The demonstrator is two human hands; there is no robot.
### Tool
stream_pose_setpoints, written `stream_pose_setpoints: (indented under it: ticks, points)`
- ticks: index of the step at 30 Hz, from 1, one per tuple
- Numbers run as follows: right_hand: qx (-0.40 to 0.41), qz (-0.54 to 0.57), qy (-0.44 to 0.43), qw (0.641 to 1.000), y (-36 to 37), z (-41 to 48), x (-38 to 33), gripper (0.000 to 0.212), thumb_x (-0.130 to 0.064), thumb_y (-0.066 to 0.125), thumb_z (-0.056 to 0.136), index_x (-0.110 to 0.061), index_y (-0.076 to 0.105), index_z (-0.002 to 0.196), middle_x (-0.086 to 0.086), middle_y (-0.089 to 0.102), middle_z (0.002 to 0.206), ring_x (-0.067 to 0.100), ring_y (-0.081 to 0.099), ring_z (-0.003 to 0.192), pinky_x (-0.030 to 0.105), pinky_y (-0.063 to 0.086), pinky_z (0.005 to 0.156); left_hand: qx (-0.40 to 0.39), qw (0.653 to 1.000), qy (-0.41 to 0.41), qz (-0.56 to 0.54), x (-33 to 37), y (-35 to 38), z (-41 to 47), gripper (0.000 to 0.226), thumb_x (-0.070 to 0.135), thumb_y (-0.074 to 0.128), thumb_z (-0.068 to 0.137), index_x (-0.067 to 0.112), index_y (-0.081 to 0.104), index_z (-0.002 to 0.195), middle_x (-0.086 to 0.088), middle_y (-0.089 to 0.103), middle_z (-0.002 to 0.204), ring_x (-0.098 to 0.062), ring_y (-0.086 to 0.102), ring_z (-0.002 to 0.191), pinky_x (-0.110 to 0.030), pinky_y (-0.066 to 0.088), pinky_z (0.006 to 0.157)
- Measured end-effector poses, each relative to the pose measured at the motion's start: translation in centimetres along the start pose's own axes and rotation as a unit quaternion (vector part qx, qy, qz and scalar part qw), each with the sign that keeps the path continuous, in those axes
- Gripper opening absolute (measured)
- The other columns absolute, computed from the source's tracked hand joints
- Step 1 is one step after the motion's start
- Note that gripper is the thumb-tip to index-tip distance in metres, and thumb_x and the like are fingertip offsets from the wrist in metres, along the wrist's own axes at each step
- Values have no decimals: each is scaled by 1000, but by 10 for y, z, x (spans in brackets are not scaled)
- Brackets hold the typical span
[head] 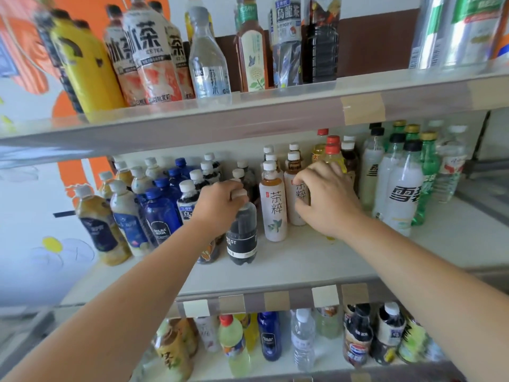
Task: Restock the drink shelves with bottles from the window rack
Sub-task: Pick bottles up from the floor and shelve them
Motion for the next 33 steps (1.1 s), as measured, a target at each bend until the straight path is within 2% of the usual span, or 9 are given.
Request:
stream_pose_setpoints:
  ticks: [8, 15, 18, 21, 23, 25, 28, 30, 33]
  points:
    - [-71, 48, -25, 996, 25, -23, -37, 31, -30, 66, 85, -22, 65, 114, -1, 55, 118, 24, 43, 114, 39, 41, 89, 12, 999, -20, 35, -12, 7, 4, 15, 11, 54, 96, 1, 65, 98, -9, 66, 89, -25, 56, 80, -29, 43, 68]
    - [-107, 122, 34, 986, 23, -44, -36, 30, -29, 67, 88, -22, 63, 116, -4, 54, 119, 17, 46, 114, 35, 44, 94, 8, 1000, -17, 17, -20, 13, 9, 15, 13, 54, 95, 2, 62, 88, -11, 63, 82, -27, 56, 75, -29, 38, 61]
    - [-106, 198, 94, 970, 13, -60, -30, 26, -23, 70, 88, -23, 61, 113, -8, 54, 113, 9, 56, 104, 16, 43, 81, 15, 1000, 1, 22, -17, 17, 7, 14, 13, 55, 94, 5, 66, 101, -14, 67, 98, -33, 61, 91, -28, 40, 71]
    - [-52, 263, 185, 946, -3, -87, -21, 25, -21, 70, 88, -24, 61, 112, -11, 61, 104, 5, 60, 94, 12, 42, 74, 81, 996, 32, -12, -1, 7, -21, 33, 12, 57, 94, 7, 62, 126, -13, 60, 128, -32, 53, 119, -33, 43, 96]
    - [-38, 267, 224, 937, -5, -110, -25, 23, -20, 70, 88, -23, 62, 109, -12, 62, 99, 2, 60, 89, 6, 40, 70, 111, 988, 67, -84, 16, 3, -56, 30, 10, 57, 94, 11, 64, 123, -5, 60, 122, -24, 53, 116, -35, 43, 100]
    - [-30, 252, 262, 931, -4, -135, -31, 21, -20, 68, 89, -23, 63, 109, -12, 64, 97, 4, 60, 84, 5, 40, 68, 31, 977, 59, -204, 26, 19, -90, 23, 9, 56, 94, 16, 66, 114, 2, 64, 110, -15, 60, 102, -26, 47, 88]
    - [-21, 227, 314, 922, -5, -176, -42, 17, -22, 66, 89, -22, 65, 106, -12, 67, 91, 7, 63, 82, 19, 48, 72, -165, 910, 37, -379, 40, 66, -144, 23, -2, 56, 94, 19, 67, 97, -3, 72, 97, -13, 67, 87, -20, 51, 72]
    - [-21, 212, 332, 919, -3, -206, -54, 14, -20, 65, 88, -23, 67, 101, -11, 69, 87, 9, 66, 82, 31, 54, 78, -201, 879, 49, -430, 44, 78, -176, 30, -10, 55, 91, 17, 68, 91, -2, 72, 92, -12, 67, 83, -20, 53, 72]
    - [-12, 209, 376, 903, 4, -266, -75, 10, -22, 65, 88, -26, 65, 98, -9, 69, 84, 10, 66, 81, 36, 55, 74, -248, 846, 45, -469, 42, 91, -223, 24, -13, 51, 92, 4, 68, 94, -6, 72, 90, -10, 68, 83, -22, 55, 77]
Point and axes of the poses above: each hand's wrist, its own z-axis towards the middle knuckle, its own y-axis out of the palm, x = y × z, the point moved 9 cm from there along z, towards the middle knuckle
